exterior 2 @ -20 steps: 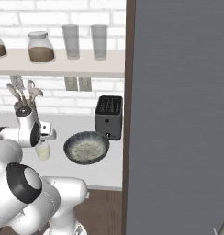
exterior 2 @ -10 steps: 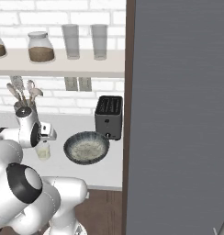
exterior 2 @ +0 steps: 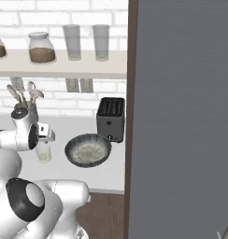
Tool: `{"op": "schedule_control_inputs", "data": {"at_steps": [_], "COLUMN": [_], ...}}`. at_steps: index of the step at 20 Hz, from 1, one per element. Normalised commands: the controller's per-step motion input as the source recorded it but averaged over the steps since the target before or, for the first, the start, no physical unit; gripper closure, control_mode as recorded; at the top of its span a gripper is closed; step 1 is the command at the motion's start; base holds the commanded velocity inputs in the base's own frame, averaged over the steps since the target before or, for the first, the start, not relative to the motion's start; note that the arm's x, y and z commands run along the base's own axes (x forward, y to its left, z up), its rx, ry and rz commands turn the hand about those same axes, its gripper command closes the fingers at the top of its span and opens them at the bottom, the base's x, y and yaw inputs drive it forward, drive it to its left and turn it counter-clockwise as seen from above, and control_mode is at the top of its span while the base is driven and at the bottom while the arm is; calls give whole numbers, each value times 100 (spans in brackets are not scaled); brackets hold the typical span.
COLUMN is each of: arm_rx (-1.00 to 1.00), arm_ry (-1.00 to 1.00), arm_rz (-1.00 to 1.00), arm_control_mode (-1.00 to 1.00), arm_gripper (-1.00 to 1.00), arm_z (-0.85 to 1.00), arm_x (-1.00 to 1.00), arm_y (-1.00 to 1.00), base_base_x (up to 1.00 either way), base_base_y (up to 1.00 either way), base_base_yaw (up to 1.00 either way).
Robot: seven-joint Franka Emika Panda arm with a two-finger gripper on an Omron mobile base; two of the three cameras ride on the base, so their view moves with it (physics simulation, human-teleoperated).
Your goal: Grab a lemon wedge from the fridge and one ice cube from the ice bowl, and put them in the glass of lemonade.
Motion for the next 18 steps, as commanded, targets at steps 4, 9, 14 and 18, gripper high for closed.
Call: {"op": "schedule_control_inputs", "data": {"at_steps": [4, 9, 14, 18], "arm_rx": [15, 15, 15, 12], "arm_ry": [-12, -10, -9, -4], "arm_rz": [0, 0, 0, -7], "arm_control_mode": [-100, -100, -100, -100], "arm_gripper": [-100, -100, -100, -100], "arm_z": [17, 3, 0, 13], "arm_x": [-49, -38, -31, -23], "arm_y": [-54, -63, -70, -68], "base_base_x": [0, 0, 0, 0], "base_base_y": [0, 0, 0, 0], "base_base_yaw": [0, 0, 0, 0]}}
